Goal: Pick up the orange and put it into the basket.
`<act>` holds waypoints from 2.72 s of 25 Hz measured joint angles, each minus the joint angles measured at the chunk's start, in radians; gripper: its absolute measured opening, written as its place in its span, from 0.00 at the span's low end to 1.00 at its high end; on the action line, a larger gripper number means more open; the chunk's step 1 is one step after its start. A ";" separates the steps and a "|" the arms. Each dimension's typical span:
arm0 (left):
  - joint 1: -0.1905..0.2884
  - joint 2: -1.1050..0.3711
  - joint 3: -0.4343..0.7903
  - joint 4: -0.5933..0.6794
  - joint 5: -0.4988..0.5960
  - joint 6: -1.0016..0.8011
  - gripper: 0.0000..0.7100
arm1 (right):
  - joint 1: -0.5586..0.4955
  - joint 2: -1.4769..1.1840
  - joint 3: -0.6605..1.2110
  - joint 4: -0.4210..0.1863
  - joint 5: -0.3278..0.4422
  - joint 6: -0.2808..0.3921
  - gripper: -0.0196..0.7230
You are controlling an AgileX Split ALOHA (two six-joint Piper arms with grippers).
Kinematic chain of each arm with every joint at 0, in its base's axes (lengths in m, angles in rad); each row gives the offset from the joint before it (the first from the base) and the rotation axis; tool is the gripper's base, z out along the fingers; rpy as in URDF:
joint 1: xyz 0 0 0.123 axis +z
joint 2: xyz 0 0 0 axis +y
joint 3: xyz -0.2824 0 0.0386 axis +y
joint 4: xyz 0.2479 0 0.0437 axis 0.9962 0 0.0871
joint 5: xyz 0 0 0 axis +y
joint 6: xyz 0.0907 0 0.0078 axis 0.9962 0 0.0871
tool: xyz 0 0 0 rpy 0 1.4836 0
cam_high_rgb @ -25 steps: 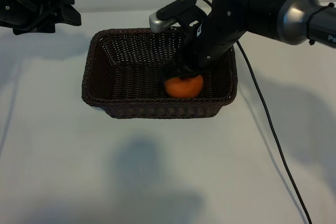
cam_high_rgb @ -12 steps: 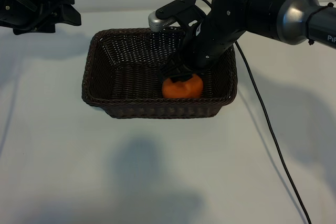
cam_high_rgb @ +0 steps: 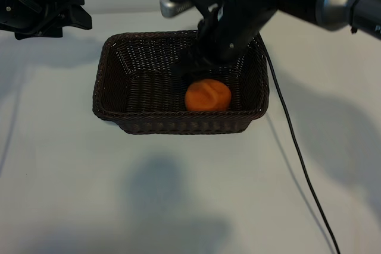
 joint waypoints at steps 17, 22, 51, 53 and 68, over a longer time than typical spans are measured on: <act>0.000 0.000 0.000 0.000 0.003 0.009 0.83 | 0.000 -0.027 -0.202 -0.144 0.305 0.027 0.81; 0.000 0.000 0.000 0.000 0.005 0.033 0.83 | -0.008 -0.092 -0.202 -0.149 0.307 0.025 0.81; -0.043 0.000 0.000 -0.127 0.036 0.180 0.83 | -0.008 -0.095 -0.202 -0.111 0.338 0.017 0.81; -0.043 0.000 0.000 -0.127 0.036 0.180 0.83 | -0.008 -0.094 -0.202 -0.112 0.339 0.017 0.81; -0.043 0.000 0.000 -0.127 0.036 0.182 0.83 | -0.008 -0.094 -0.202 -0.109 0.335 0.019 0.81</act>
